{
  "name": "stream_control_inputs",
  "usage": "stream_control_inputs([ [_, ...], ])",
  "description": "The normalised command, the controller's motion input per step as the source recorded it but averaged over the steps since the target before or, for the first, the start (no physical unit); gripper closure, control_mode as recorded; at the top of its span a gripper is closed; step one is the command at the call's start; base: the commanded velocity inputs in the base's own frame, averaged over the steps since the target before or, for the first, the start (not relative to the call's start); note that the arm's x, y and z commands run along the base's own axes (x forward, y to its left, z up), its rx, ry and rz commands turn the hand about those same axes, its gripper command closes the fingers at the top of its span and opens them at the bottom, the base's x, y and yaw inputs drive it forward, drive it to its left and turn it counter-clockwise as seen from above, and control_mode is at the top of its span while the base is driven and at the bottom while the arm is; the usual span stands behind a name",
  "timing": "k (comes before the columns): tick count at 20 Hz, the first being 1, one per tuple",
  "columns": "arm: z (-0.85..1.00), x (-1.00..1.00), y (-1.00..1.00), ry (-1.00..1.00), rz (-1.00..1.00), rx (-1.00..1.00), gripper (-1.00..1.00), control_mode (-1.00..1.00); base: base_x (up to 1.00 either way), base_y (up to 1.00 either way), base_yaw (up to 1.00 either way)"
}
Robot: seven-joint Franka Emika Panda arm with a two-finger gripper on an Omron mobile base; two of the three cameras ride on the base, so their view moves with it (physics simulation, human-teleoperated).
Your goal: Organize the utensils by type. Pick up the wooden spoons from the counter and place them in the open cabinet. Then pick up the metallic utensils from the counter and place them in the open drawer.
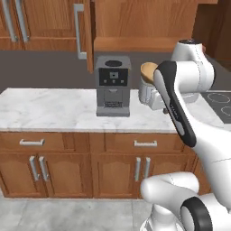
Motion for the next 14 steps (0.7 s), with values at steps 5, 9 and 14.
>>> stream_control_inputs([
  [5,0.0,0.0,0.0,0.0,0.0,0.0,1.0,1.0,0.15,0.01,-0.42],
  [9,0.0,0.0,0.0,0.0,0.0,0.0,1.0,1.0,0.49,0.02,-0.27],
  [14,0.0,0.0,0.0,0.0,0.0,0.0,1.0,1.0,0.69,0.0,-0.14],
])
